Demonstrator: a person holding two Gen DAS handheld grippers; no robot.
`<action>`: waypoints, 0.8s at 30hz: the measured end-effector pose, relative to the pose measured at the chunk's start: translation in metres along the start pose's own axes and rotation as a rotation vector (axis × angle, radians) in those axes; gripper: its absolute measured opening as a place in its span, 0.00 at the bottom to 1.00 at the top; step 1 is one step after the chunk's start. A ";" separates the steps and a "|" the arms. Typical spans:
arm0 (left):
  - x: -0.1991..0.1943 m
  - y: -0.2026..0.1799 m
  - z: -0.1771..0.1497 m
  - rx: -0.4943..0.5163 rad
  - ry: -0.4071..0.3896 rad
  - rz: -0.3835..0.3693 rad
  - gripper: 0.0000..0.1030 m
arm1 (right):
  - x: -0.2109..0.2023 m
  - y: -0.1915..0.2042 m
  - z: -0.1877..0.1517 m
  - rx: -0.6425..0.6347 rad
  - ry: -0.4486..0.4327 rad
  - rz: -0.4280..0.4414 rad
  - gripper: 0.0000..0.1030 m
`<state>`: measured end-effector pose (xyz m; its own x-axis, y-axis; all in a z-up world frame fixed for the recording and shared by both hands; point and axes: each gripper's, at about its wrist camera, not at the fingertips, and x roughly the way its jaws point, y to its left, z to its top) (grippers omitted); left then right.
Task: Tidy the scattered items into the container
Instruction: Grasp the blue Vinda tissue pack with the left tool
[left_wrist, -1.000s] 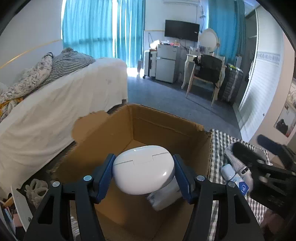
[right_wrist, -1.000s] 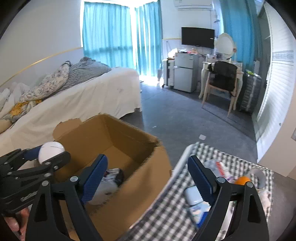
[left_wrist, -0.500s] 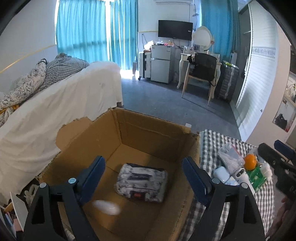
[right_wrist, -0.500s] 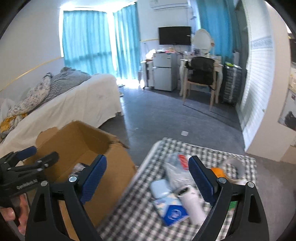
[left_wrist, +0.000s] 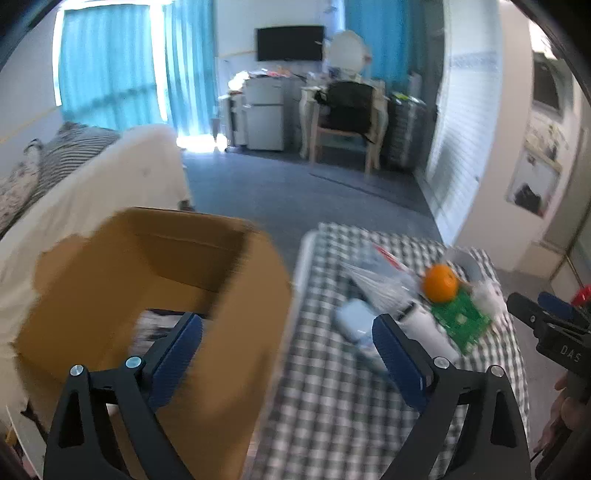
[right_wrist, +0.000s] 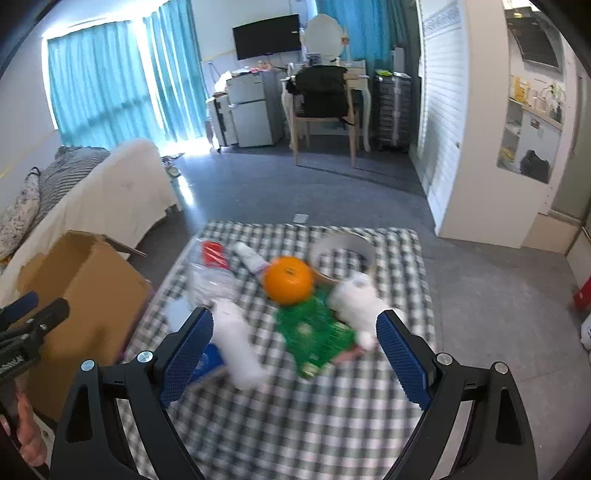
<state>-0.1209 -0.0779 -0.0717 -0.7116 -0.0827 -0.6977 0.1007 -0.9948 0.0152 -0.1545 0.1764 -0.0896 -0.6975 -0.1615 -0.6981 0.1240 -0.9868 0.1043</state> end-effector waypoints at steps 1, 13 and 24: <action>0.005 -0.010 -0.002 0.016 0.007 -0.012 0.96 | 0.000 -0.006 -0.003 0.000 0.005 -0.008 0.88; 0.078 -0.088 -0.039 0.145 0.113 -0.113 1.00 | 0.011 -0.043 -0.015 -0.002 0.025 -0.029 0.88; 0.102 -0.086 -0.046 0.103 0.140 -0.164 0.84 | 0.027 -0.041 -0.020 -0.005 0.040 0.000 0.88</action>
<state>-0.1702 0.0022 -0.1774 -0.6085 0.0823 -0.7892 -0.0847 -0.9957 -0.0385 -0.1644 0.2128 -0.1271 -0.6684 -0.1609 -0.7262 0.1276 -0.9867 0.1012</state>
